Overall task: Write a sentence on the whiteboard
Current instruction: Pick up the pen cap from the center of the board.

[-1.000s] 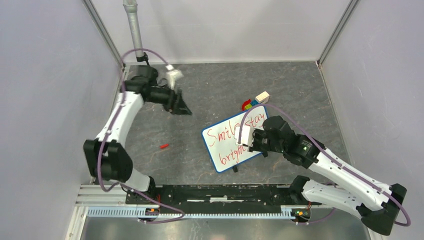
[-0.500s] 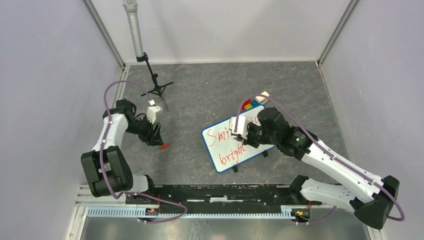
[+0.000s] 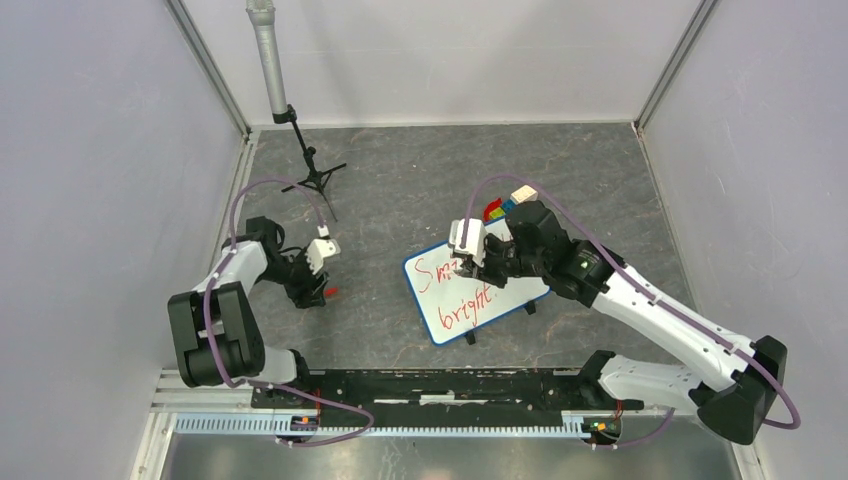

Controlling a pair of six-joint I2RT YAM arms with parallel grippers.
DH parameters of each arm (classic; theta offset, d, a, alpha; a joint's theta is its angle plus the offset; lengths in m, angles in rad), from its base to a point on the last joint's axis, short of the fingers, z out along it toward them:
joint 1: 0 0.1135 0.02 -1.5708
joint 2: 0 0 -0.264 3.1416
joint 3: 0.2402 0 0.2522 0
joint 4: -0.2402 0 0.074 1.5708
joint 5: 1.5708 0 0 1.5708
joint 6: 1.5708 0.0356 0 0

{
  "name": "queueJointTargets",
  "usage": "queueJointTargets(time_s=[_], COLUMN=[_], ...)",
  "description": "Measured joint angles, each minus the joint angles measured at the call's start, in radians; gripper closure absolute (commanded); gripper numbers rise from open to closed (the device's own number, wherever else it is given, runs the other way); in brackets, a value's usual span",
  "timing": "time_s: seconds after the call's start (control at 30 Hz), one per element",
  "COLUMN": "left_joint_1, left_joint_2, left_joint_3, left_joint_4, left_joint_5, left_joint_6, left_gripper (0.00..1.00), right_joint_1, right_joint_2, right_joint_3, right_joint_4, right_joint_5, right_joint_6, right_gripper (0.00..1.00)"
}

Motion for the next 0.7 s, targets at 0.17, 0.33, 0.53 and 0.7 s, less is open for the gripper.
queueJointTargets(time_s=[0.17, 0.33, 0.53, 0.7], left_joint_1=[-0.030, -0.076, -0.150, -0.190], left_joint_2=[0.022, 0.032, 0.011, -0.008], left_joint_3=[-0.032, -0.045, -0.069, -0.076], left_joint_4=[0.053, 0.111, 0.181, 0.167], left_joint_5=[-0.028, -0.045, -0.064, -0.071], left_joint_6=[0.029, 0.050, 0.053, 0.042], left_gripper=[0.46, 0.65, 0.89, 0.97], right_joint_1=[-0.002, -0.013, -0.042, -0.074], right_joint_2=[0.024, 0.051, 0.086, 0.118], right_joint_3=[0.019, 0.050, 0.070, 0.101], right_joint_4=[0.000, 0.009, 0.023, 0.024], right_joint_5=[-0.006, -0.024, -0.060, -0.106], right_joint_6=[0.014, 0.037, 0.072, 0.094], right_gripper=[1.00, 1.00, 1.00, 0.98])
